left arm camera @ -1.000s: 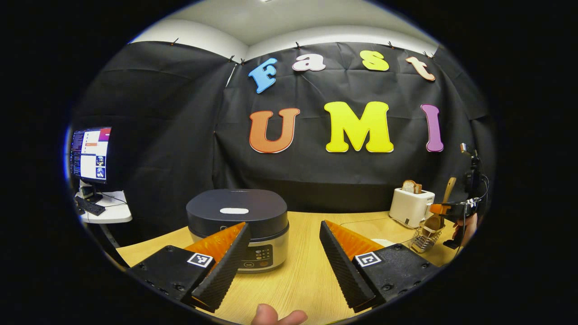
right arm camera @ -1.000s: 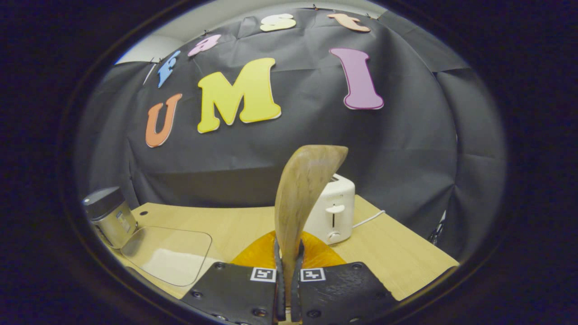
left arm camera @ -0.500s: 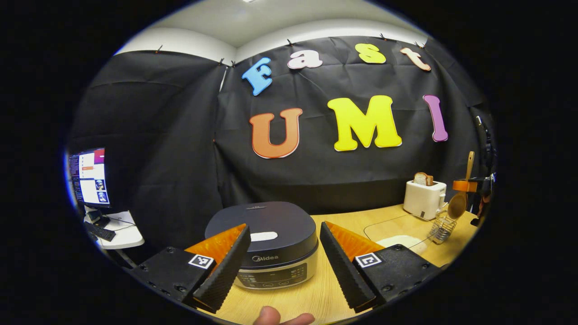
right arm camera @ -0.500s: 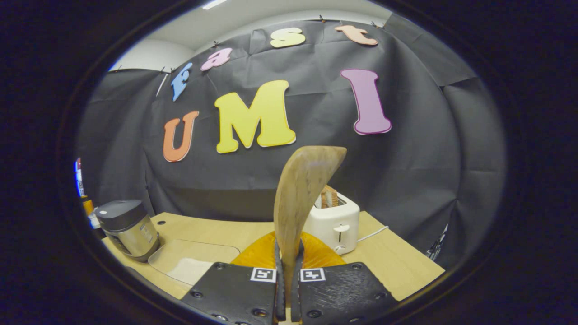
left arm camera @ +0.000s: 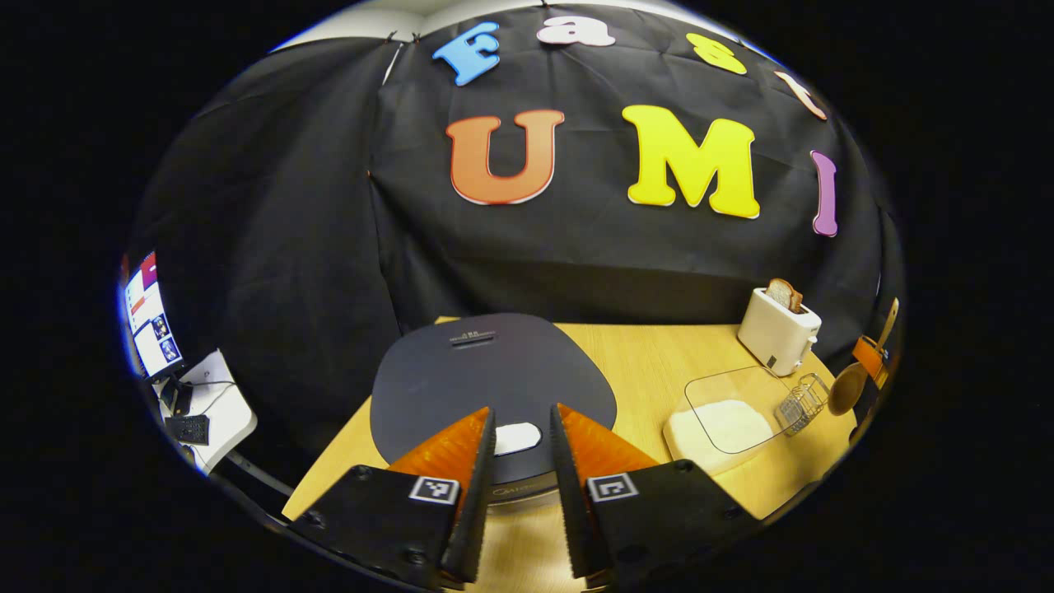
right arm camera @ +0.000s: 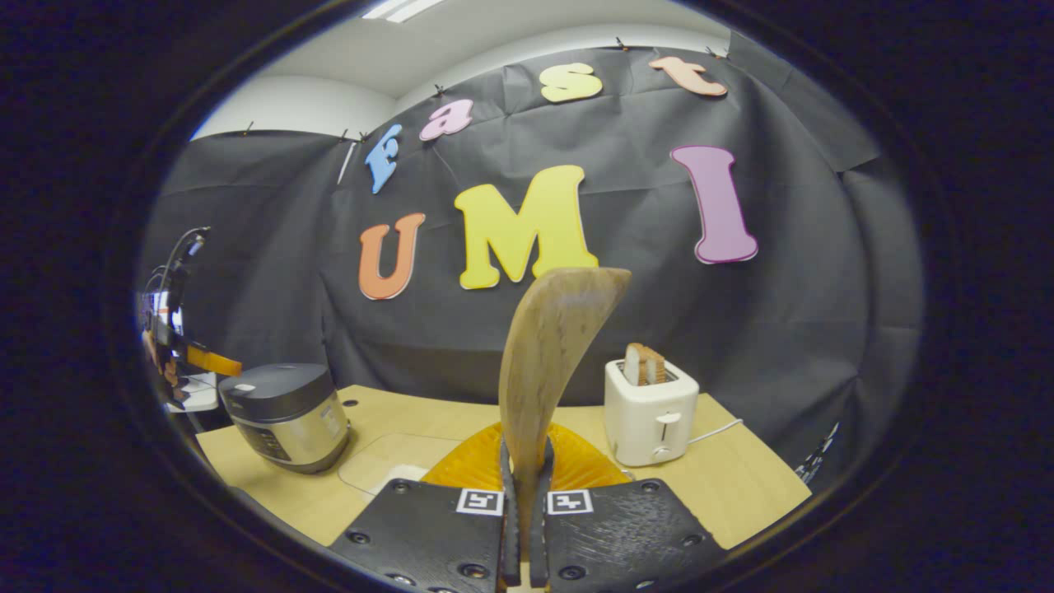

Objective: Close the left gripper, press the button to open the rice cooker; take a wooden spoon from the chopstick holder with the right hand, scoop a spoonful of rice and pour it into the rice cooker, then put the wooden spoon back into the chopstick holder.

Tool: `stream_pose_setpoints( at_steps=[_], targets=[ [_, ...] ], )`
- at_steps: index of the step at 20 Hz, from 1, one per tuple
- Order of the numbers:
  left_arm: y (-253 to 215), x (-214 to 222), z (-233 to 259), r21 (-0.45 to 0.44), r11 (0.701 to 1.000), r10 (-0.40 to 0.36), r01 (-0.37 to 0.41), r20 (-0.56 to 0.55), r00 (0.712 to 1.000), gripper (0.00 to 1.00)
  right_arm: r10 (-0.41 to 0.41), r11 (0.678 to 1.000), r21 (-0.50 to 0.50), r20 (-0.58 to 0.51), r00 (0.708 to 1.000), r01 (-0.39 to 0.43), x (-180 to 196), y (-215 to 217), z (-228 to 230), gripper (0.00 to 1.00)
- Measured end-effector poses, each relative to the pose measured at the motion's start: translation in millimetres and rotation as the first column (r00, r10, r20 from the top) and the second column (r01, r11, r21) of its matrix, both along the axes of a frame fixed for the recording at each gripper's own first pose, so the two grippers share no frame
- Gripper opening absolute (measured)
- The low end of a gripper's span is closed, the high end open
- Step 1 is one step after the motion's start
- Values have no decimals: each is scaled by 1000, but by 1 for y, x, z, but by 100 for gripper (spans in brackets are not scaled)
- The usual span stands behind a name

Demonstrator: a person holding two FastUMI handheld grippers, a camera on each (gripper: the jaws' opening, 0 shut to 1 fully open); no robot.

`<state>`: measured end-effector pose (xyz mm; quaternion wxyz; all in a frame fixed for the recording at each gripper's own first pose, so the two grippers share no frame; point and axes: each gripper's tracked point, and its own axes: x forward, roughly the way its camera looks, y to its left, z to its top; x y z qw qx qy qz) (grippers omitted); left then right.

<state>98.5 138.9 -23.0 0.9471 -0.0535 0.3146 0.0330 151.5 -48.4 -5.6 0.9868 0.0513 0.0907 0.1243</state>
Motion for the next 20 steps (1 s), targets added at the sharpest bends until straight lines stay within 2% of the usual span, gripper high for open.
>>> stream_pose_setpoints(
  at_steps=[1, 4, 7, 10, 13, 17, 20],
  targets=[
    [-2, 1, -6, -37, 999, -3, 1, -51, 999, 28, 16, 1000, 6, -1, 1000, -16, -4, 4, -1, 7],
    [6, -5, -13, -67, 996, 39, -52, -186, 982, 20, 35, 999, 6, 3, 999, -35, -14, 6, -2, 5],
    [13, -1, -20, -80, 993, 68, -92, -258, 964, 6, 29, 1000, 9, 21, 999, -29, -18, -1, 3, 5],
    [16, 0, -22, -65, 993, 75, -97, -284, 956, 3, 31, 999, 25, 24, 999, -31, -20, -4, 3, 5],
    [13, -3, -23, -52, 988, 120, -142, -297, 947, 3, 48, 998, 35, 22, 999, -49, -21, 1, 2, 5],
    [13, -1, -29, -46, 991, 106, -125, -297, 949, 3, 75, 995, 59, 44, 996, -77, -26, 17, 2, 2],
    [16, 0, -19, -12, 994, 105, -113, -285, 953, 3, 98, 994, 46, 28, 995, -100, -29, 29, -4, 5]
  ],
)
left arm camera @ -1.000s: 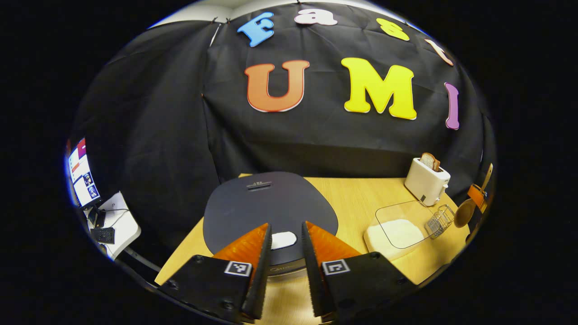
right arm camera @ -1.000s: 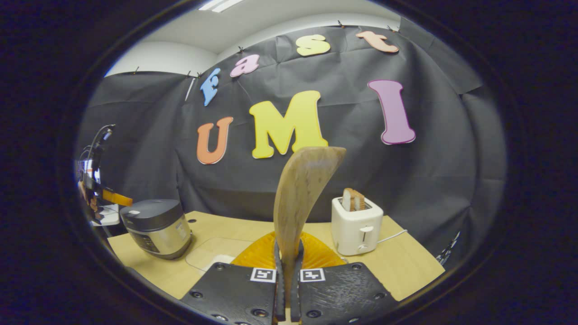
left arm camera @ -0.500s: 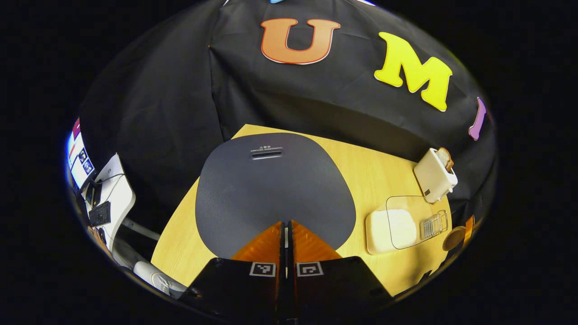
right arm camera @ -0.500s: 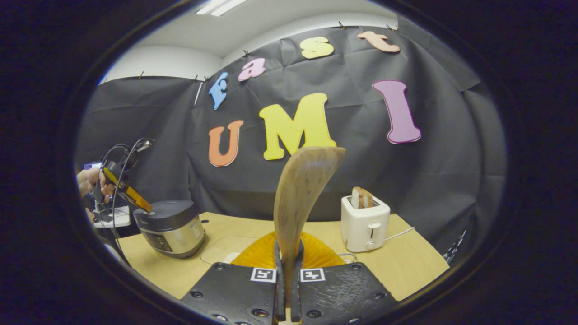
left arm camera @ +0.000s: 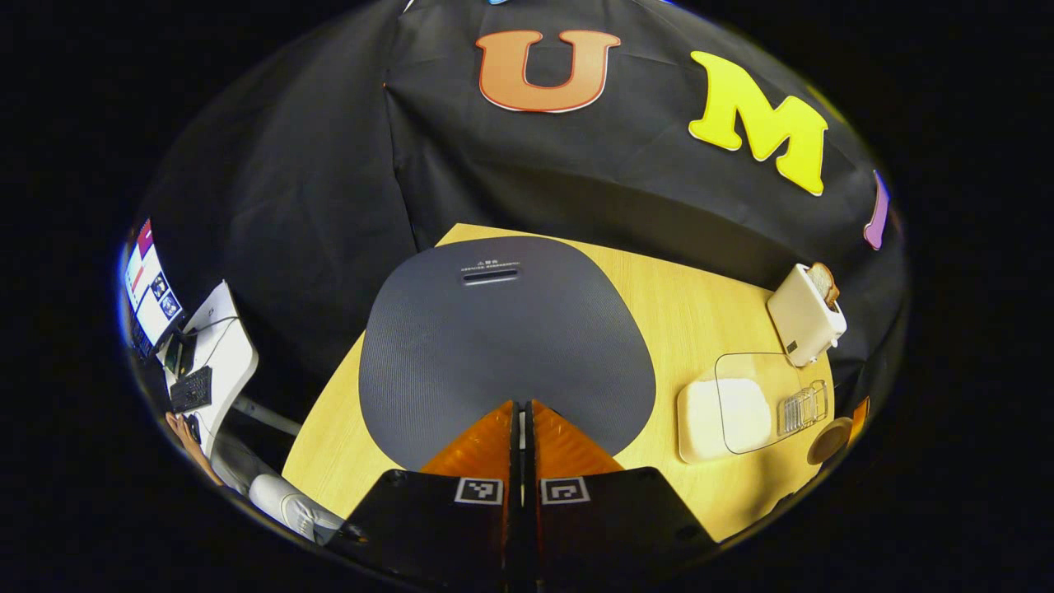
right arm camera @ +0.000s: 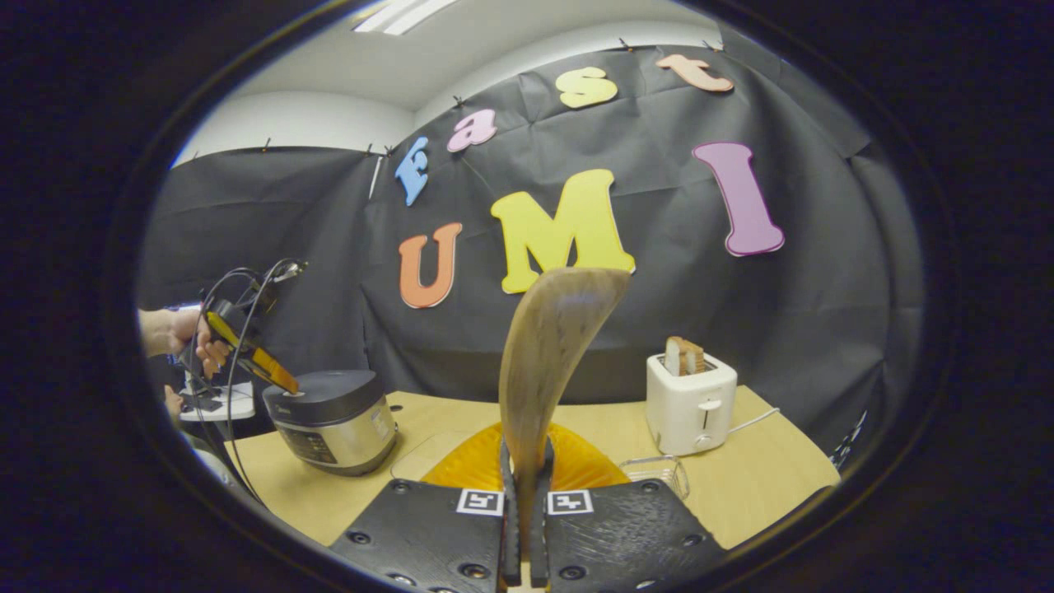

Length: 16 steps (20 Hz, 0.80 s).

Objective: Close the left gripper, press the button to open the rice cooker; take a wooden spoon from the chopstick holder with the right hand, scoop a spoonful of rice and pour it into the rice cooker, then put the wooden spoon back into the chopstick holder.

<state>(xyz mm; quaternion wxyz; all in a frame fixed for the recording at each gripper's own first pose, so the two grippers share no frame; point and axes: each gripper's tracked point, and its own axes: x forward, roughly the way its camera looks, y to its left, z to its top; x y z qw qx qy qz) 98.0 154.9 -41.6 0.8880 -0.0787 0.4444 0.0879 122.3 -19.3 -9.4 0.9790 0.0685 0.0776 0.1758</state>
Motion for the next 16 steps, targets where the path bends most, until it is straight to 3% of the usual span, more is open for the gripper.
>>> stream_pose_setpoints(
  at_steps=[2, 3, 4, 5, 6, 7, 8, 9, 12, 14, 15, 16],
  targets=[
    [-6, 10, 18, 12, 1000, -28, 27, 81, 996, 4, 2, 1000, 1, 7, 1000, -2, -4, 1, 6, 5],
    [-1, 16, 33, 49, 998, -34, 28, 138, 990, 25, -4, 1000, 1, 17, 1000, 4, -6, 0, 9, 5],
    [3, 24, 51, 82, 996, -39, 23, 201, 979, 14, -10, 1000, -2, 22, 1000, 10, -7, -1, 10, 5],
    [7, 29, 69, 110, 994, -38, 10, 260, 965, 17, -10, 1000, -6, 20, 1000, 10, -8, -1, 10, 5],
    [10, 31, 87, 120, 993, -29, -9, 312, 950, 27, -9, 1000, -7, 16, 1000, 9, -8, 1, 10, 5],
    [15, 32, 102, 120, 992, -18, -25, 352, 936, 51, -7, 1000, -5, 14, 1000, 7, -9, 1, 11, 5],
    [20, 33, 111, 115, 992, -2, -44, 380, 925, 60, -8, 1000, -2, 17, 1000, 8, -11, 1, 15, 5],
    [19, 33, 120, 95, 994, 5, -47, 400, 917, 75, -11, 1000, -3, 24, 1000, 11, -13, 1, 19, 5],
    [23, 22, 135, 115, 992, -2, -54, 440, 898, 100, -14, 1000, -14, 43, 999, 14, -16, 0, 26, 5],
    [18, 16, 140, 117, 992, -8, -53, 466, 885, 98, -6, 1000, -23, 42, 999, 7, -16, 5, 28, 5],
    [18, 13, 141, 122, 991, -7, -59, 483, 876, 90, 2, 1000, -29, 39, 999, 0, -16, 9, 29, 5],
    [18, 7, 140, 116, 991, 4, -70, 491, 871, 98, 7, 999, -36, 37, 999, -6, -14, 13, 29, 5]
  ],
)
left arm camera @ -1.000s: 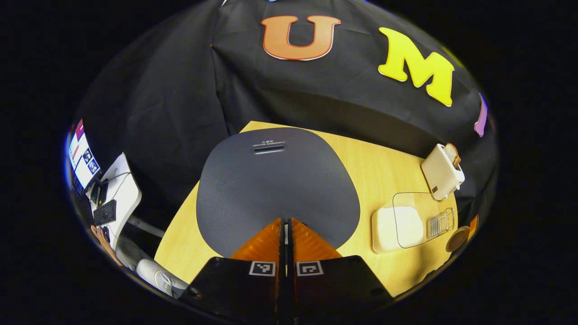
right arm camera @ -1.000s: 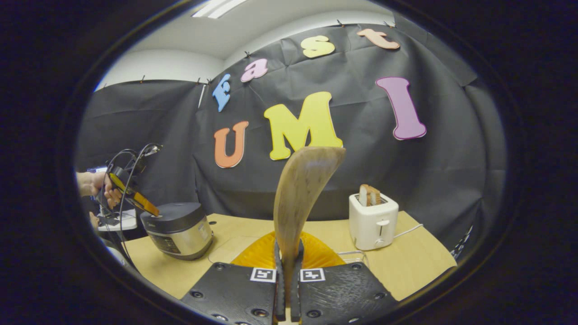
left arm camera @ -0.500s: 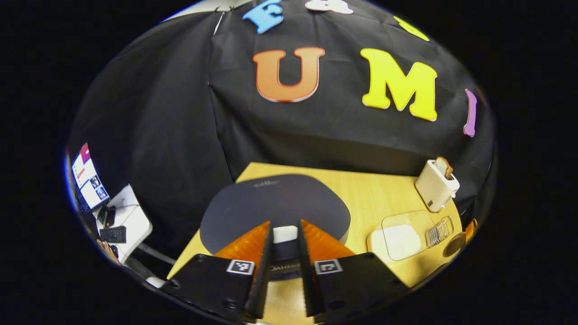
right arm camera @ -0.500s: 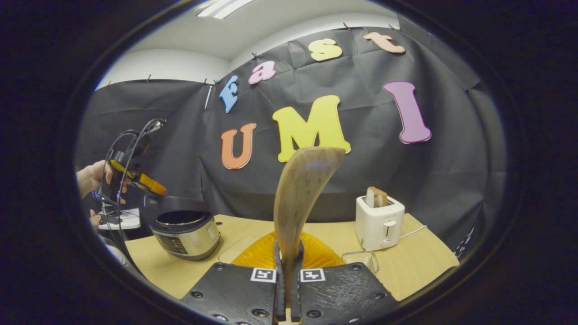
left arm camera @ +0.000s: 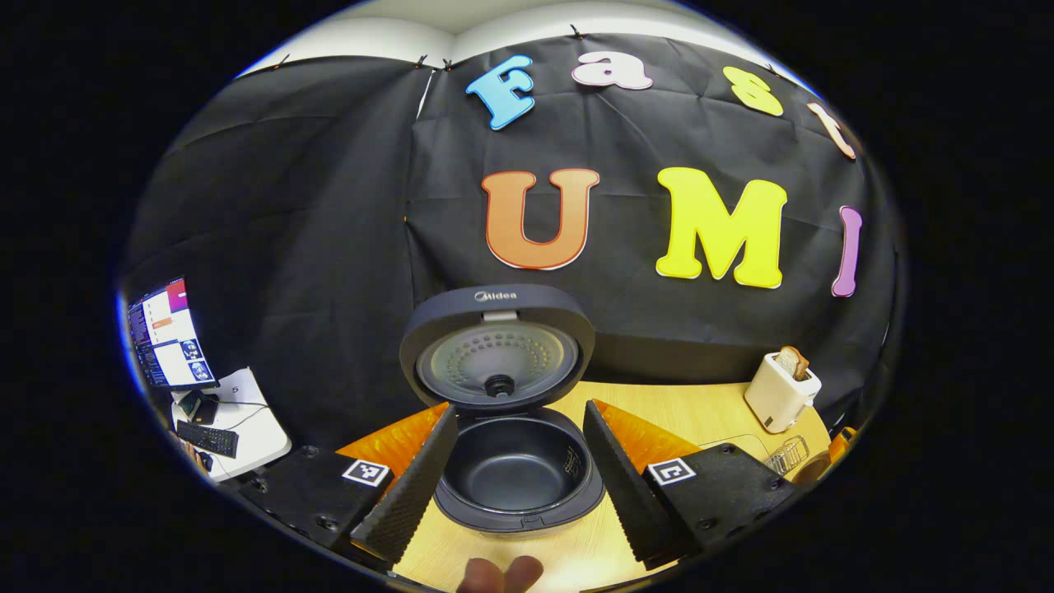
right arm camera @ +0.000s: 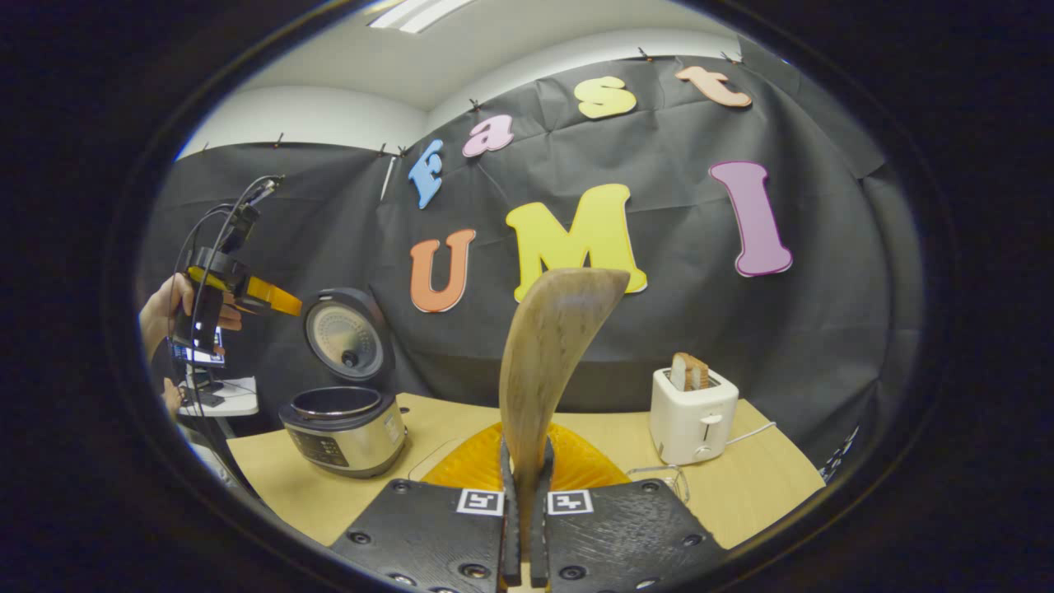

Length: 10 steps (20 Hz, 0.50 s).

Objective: Close the left gripper, press the button to open the rice cooker; take a wooden spoon from the chopstick holder with the right hand, scoop a spoonful of rice and pour it into the rice cooker, then put the wooden spoon back into the chopstick holder.

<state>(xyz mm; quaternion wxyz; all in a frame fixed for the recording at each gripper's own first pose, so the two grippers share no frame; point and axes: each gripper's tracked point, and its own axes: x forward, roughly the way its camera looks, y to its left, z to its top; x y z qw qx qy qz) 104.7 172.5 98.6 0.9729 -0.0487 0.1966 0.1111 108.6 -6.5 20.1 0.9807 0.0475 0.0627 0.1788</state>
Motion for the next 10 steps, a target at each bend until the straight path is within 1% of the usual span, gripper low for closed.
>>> stream_pose_setpoints(
  at_steps=[2, 5, 8, 10],
  targets=[
    [-8, -12, -7, -5, 1000, -8, 8, 13, 1000, 98, 13, 1000, -13, -4, 1000, -13, 6, 8, 3, 5],
    [-12, -25, -19, 28, 1000, -15, 13, 62, 998, 98, 20, 999, -38, -17, 1000, -20, 18, 19, 4, 5],
    [-31, -43, -43, -27, 999, -28, 30, 84, 996, 98, 29, 998, -46, -50, 998, -32, 37, 31, -3, 5],
    [-40, -51, -56, -34, 999, -37, 41, 131, 991, 98, 22, 998, -50, -73, 997, -25, 50, 40, -9, 5]
  ],
)
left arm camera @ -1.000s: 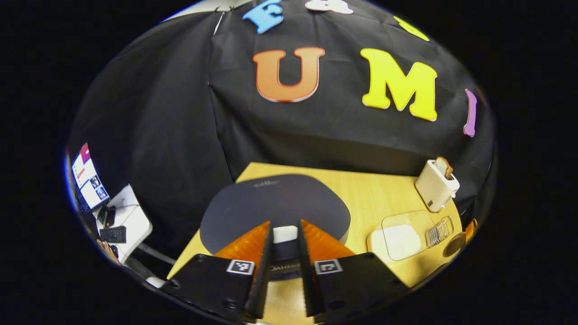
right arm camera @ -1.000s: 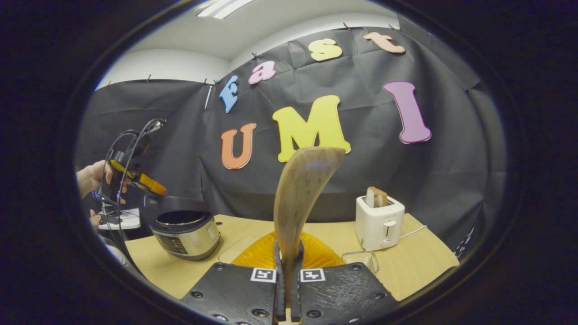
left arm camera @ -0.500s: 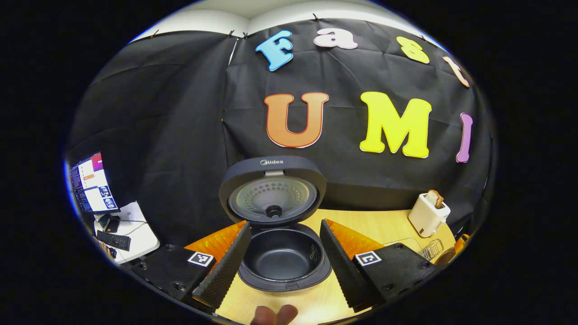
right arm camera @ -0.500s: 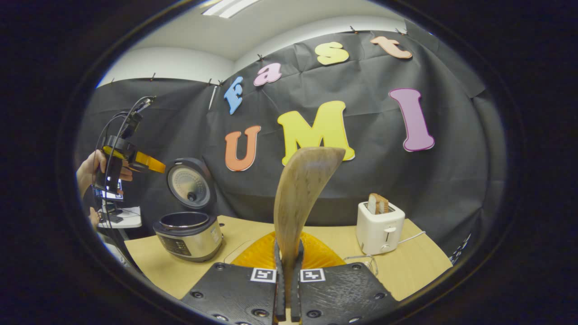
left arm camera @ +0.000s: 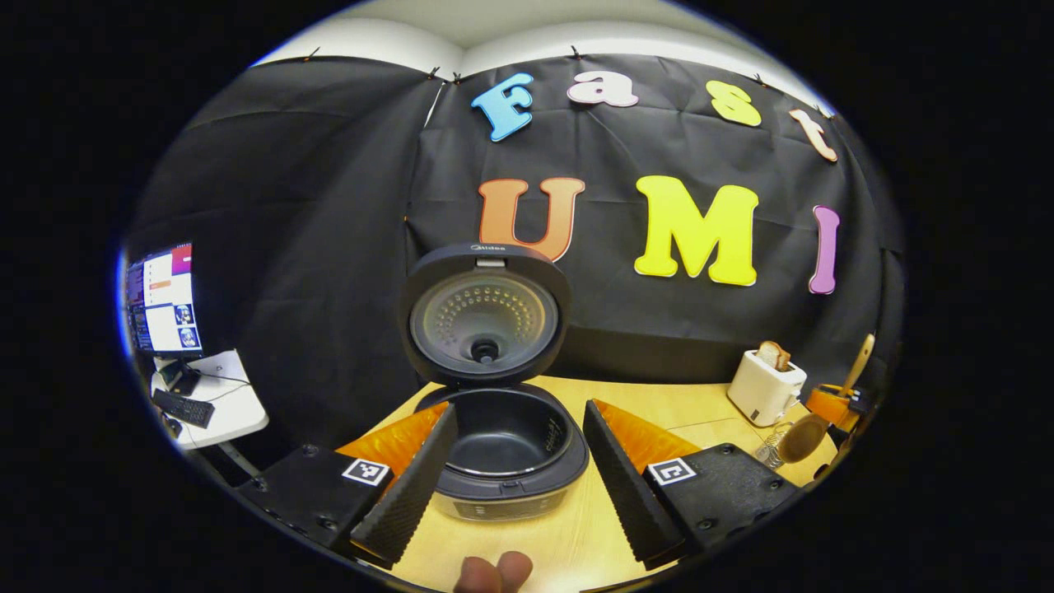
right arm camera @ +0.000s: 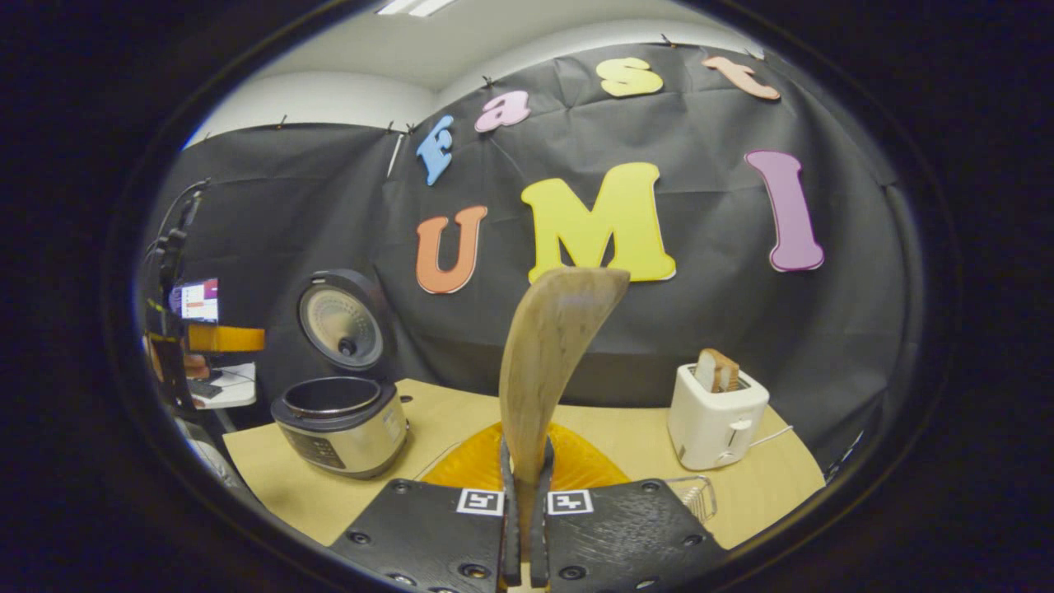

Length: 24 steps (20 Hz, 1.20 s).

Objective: Close the left gripper, press the button to open the rice cooker; take a wooden spoon from the chopstick holder with the right hand, scoop a spoonful of rice and pour it into the rice cooker, then put the wooden spoon back into the chopstick holder.

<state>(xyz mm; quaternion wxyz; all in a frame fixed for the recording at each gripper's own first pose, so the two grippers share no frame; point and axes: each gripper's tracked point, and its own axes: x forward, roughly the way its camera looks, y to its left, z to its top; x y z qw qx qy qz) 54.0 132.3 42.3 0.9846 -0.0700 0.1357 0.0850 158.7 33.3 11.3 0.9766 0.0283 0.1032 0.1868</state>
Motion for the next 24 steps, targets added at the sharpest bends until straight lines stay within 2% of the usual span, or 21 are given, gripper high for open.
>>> stream_pose_setpoints(
  at_steps=[5, 9, 13, 15, 19, 20, 22, 24],
  targets=[
    [-25, -15, -39, -2, 999, -44, 44, 51, 998, 98, -52, 998, -44, -49, 997, 50, 44, 19, -25, 5],
    [-23, -16, -49, -29, 999, -19, 21, 93, 996, 98, -103, 988, -124, -63, 993, 95, 72, 33, -46, 5],
    [-15, -25, -44, 7, 1000, 2, -3, 139, 990, 98, -146, 970, -209, -99, 984, 122, 89, 40, -70, 5],
    [-3, -33, -41, 48, 998, 44, -52, 157, 987, 98, -174, 956, -258, -127, 977, 137, 95, 36, -86, 5],
    [5, -41, -36, 82, 994, 51, -67, 180, 982, 100, -188, 928, -357, -191, 963, 111, 99, 41, -117, 5],
    [7, -43, -36, 91, 994, 50, -67, 184, 982, 97, -191, 919, -381, -205, 960, 102, 98, 43, -123, 5],
    [13, -46, -39, 94, 993, 52, -70, 183, 982, 97, -210, 902, -416, -198, 957, 112, 101, 42, -125, 5],
    [18, -48, -41, 107, 992, 50, -69, 169, 984, 97, -251, 869, -472, -164, 954, 148, 104, 36, -124, 5]
  ],
)
